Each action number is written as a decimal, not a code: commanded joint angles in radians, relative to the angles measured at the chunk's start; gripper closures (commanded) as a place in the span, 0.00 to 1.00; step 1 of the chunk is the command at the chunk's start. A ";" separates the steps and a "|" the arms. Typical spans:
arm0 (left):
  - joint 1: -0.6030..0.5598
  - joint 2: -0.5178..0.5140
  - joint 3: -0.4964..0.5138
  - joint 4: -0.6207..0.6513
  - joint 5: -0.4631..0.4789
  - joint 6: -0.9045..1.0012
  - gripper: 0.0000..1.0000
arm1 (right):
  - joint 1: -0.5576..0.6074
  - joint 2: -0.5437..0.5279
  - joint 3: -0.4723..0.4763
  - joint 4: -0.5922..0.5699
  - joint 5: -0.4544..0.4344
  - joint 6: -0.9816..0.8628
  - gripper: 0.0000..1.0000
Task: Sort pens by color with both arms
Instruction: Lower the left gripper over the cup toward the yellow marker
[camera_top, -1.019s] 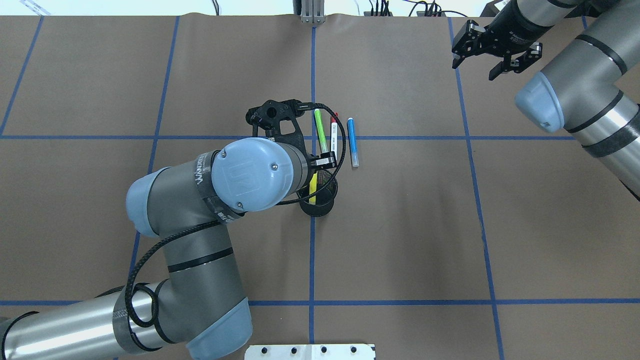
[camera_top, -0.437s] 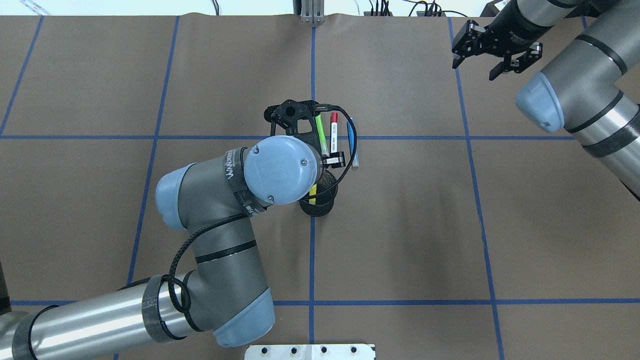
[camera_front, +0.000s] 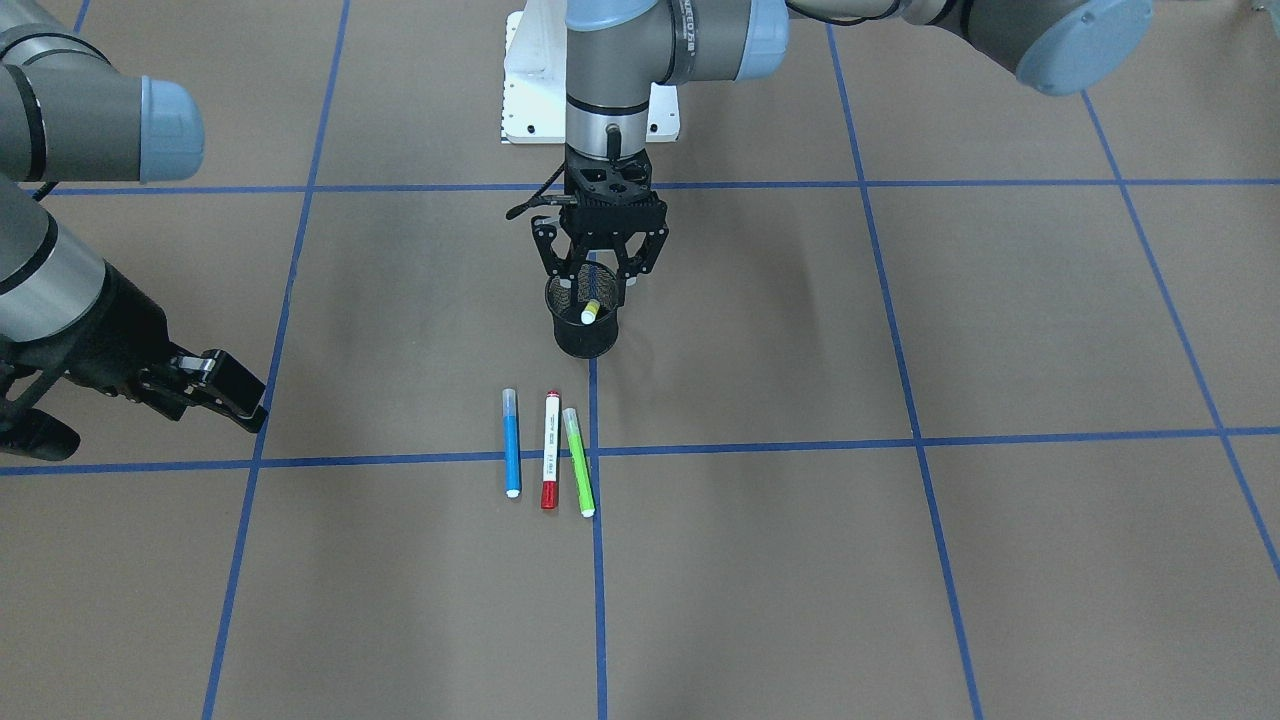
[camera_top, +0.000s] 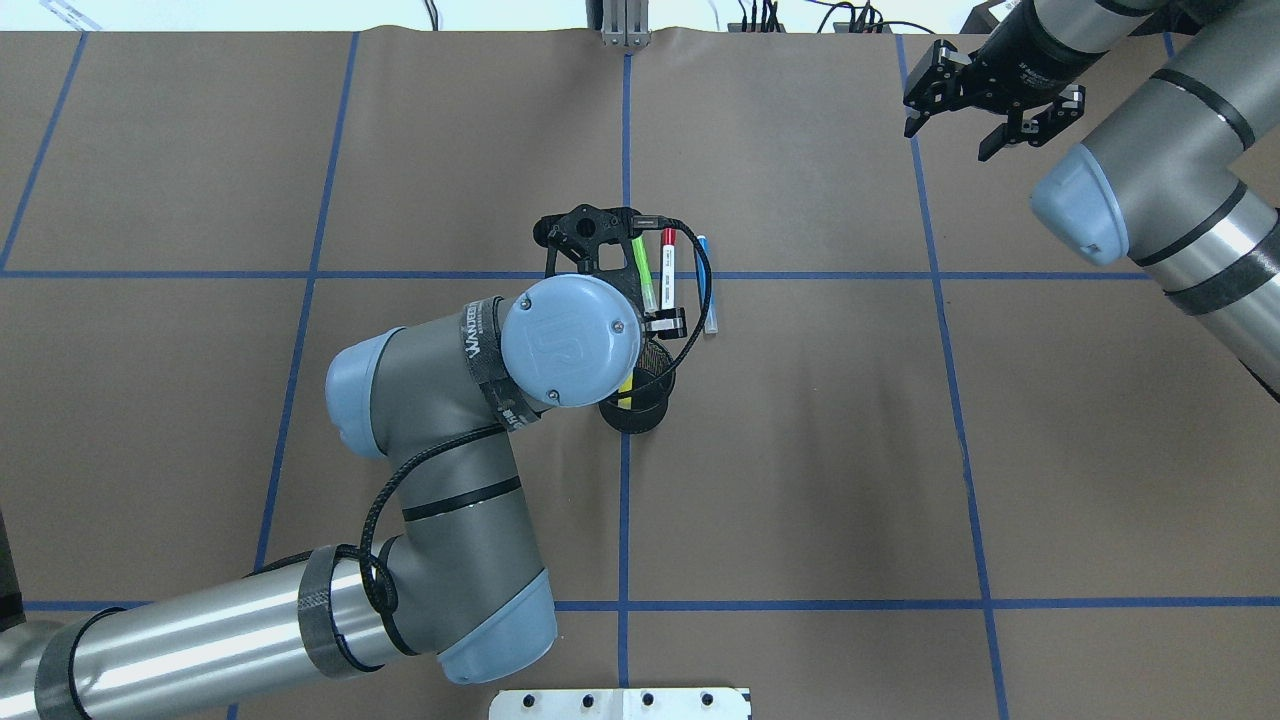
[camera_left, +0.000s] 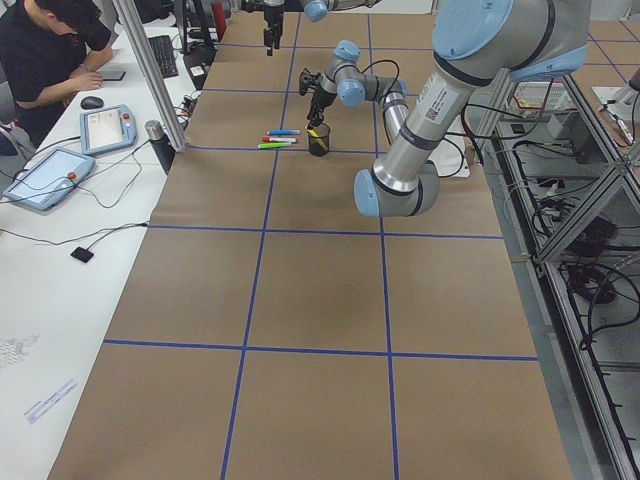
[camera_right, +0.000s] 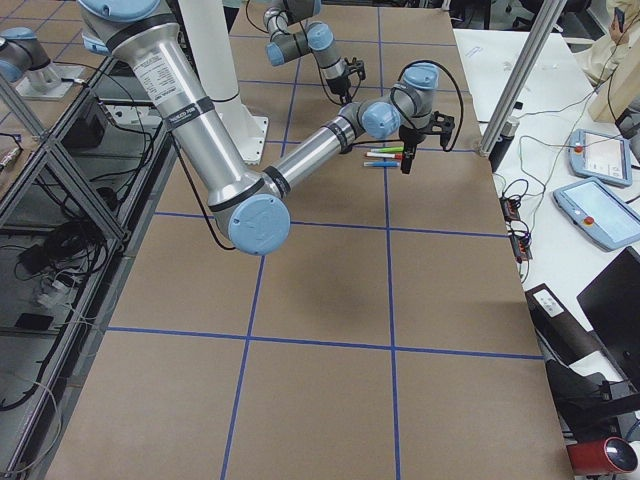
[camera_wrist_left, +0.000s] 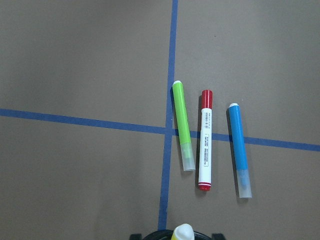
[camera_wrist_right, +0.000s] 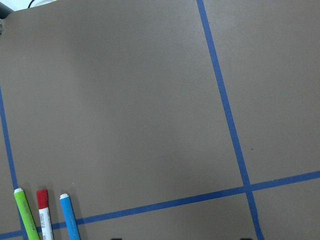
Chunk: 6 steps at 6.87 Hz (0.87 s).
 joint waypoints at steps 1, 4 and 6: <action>0.001 -0.018 0.023 -0.006 0.005 0.002 0.44 | 0.000 0.000 0.000 0.000 0.002 -0.001 0.16; 0.001 -0.038 0.054 -0.006 0.014 0.040 0.44 | 0.002 0.000 0.009 0.000 0.008 -0.001 0.16; 0.001 -0.041 0.078 -0.010 0.026 0.047 0.45 | 0.000 -0.003 0.017 0.000 0.009 -0.001 0.16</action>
